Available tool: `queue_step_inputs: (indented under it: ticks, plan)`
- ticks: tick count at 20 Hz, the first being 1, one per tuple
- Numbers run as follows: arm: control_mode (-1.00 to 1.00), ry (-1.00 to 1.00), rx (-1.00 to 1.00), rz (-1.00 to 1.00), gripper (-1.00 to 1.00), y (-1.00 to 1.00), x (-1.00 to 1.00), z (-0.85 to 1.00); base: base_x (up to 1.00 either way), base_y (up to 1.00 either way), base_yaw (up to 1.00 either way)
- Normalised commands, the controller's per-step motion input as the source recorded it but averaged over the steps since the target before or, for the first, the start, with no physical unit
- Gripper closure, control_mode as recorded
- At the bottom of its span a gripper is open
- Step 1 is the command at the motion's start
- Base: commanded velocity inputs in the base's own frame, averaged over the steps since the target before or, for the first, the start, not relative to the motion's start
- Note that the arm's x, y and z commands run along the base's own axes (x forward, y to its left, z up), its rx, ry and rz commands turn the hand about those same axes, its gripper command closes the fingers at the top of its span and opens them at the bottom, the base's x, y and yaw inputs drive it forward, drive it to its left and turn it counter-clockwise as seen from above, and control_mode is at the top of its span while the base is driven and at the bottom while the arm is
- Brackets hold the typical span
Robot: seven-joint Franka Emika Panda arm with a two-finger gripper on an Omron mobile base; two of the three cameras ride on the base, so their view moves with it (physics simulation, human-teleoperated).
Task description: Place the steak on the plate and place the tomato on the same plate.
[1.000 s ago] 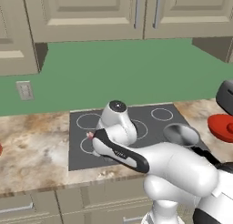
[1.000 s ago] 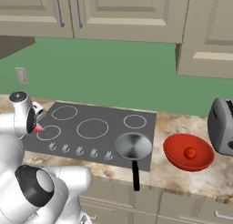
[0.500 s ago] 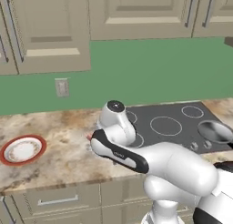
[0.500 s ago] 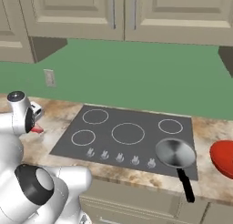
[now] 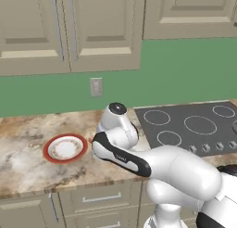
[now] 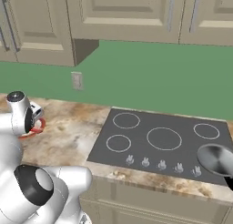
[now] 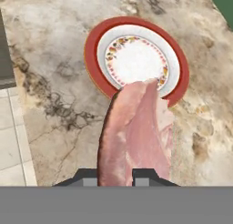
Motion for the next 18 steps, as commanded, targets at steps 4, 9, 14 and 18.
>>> queue_step_inputs:
  ticks: [4, 9, 14, 18]
  plan:
    - [1.00, 0.00, 0.00, 0.00, 1.00, 0.00, 0.00, 0.00, 0.00, 0.56, 0.00]
    - [-1.00, 0.00, -0.02, 0.00, 1.00, 0.04, 0.03, -0.01, 0.04, 0.20, 0.00]
    - [-1.00, 0.00, 0.00, 0.00, 1.00, 0.21, 0.40, -0.08, 0.00, 0.00, 0.00]
    - [-1.00, 0.00, -0.02, 0.00, 1.00, 0.30, 0.58, -0.21, 0.00, 0.00, 0.00]
